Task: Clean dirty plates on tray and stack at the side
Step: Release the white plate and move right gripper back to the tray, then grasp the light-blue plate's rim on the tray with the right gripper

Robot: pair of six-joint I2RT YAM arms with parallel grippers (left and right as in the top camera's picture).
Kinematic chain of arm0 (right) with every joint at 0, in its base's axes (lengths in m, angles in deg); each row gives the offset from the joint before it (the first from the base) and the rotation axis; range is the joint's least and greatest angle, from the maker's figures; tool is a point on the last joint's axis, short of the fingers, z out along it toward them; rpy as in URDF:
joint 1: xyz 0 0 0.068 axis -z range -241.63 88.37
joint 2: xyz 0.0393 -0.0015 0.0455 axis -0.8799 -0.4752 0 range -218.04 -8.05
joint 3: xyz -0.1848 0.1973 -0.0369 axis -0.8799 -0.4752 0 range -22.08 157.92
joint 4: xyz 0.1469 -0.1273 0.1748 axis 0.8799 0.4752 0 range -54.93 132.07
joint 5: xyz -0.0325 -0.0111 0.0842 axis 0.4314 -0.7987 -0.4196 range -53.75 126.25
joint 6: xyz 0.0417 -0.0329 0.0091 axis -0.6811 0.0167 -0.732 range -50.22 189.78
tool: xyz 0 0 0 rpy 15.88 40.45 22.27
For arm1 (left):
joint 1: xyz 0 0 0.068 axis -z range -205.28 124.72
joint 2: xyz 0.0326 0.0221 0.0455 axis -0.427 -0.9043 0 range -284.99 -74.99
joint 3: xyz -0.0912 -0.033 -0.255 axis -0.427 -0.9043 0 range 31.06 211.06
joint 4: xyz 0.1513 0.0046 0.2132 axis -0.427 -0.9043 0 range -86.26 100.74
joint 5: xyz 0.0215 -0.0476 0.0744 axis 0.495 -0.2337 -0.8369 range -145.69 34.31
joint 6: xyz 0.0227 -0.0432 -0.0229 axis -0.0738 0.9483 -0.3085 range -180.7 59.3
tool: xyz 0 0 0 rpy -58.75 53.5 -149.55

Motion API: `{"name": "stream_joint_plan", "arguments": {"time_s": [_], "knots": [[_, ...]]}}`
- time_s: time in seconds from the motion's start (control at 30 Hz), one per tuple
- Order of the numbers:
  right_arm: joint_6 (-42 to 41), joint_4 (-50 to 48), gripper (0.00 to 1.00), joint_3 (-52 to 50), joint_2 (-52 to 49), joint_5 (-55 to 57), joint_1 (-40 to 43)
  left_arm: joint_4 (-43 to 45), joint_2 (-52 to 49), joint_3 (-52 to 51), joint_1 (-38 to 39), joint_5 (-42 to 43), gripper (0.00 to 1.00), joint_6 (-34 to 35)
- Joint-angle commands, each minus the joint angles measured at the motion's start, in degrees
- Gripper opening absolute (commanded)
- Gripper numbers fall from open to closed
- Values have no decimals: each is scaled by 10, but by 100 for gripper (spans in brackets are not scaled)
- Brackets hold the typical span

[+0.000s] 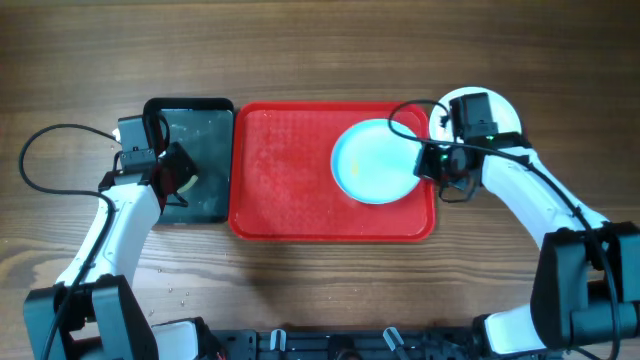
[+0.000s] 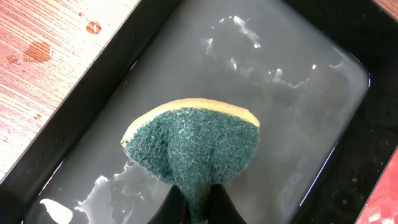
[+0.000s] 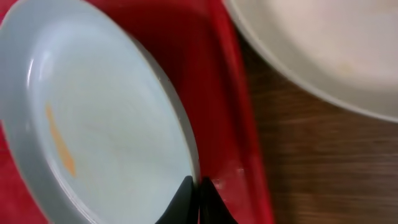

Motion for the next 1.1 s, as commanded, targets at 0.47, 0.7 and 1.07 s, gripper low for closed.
{"name": "stream_joint_plan", "arguments": {"time_s": [0.47, 0.7, 1.07], "knots": [[-195, -220, 4, 0, -46, 217, -286, 2, 11, -2, -3, 3, 4, 5], [-151, -247, 25, 2, -85, 162, -286, 2, 11, -2, -3, 3, 4, 5], [64, -44, 41, 217, -103, 100, -209, 3, 11, -2, -3, 3, 4, 6]]}}
